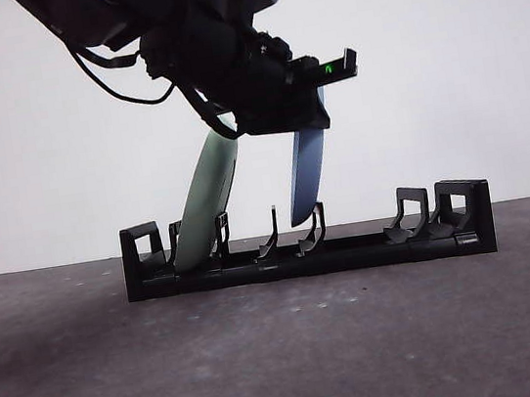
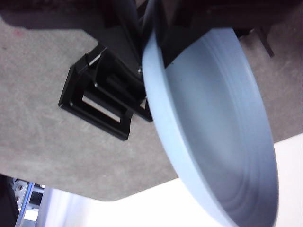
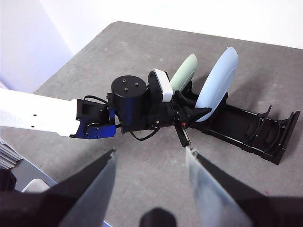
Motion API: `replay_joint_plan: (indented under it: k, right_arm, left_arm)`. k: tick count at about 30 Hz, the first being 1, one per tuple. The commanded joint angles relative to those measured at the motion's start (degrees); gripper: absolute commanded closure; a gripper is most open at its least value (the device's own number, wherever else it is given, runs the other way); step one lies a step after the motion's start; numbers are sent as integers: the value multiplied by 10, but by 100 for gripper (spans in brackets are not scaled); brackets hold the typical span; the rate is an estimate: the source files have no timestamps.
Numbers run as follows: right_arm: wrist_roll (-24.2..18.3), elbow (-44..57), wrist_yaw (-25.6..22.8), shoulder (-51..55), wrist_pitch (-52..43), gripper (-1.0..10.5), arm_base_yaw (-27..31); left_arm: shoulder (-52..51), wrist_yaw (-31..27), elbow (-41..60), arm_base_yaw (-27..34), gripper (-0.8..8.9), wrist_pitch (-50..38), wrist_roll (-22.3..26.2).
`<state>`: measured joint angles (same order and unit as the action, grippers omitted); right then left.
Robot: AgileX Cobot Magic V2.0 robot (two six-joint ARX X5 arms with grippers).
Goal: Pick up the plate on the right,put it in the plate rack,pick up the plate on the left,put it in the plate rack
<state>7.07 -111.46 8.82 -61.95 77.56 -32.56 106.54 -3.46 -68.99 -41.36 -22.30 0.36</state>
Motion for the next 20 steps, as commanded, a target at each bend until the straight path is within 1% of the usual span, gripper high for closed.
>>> replay_joint_plan:
  k: [1, 4, 8, 10, 17, 19, 20]
  right_arm:
    - [-2, 2, -2, 1, 14, 694, 0]
    - [-2, 2, -3, 1, 14, 694, 0]
    - [-2, 2, -3, 1, 14, 694, 0]
    - [-3, 2, -3, 1, 14, 694, 0]
    - [-7, 2, -3, 1, 14, 694, 0]
    - [-7, 2, -3, 1, 14, 694, 0]
    - [-7, 2, -3, 1, 14, 694, 0]
  left_arm:
    - [16, 4, 2, -1, 821, 4, -2]
    - [24, -10, 2, -1, 821, 18, -2]
    - [27, -13, 2, -1, 821, 21, -2]
    - [27, -26, 2, 1, 821, 23, -1]
    - [27, -25, 2, 3, 813, 71, -1]
    - [27, -25, 2, 3, 794, 78, -1]
    - [27, -25, 2, 3, 761, 79, -2]
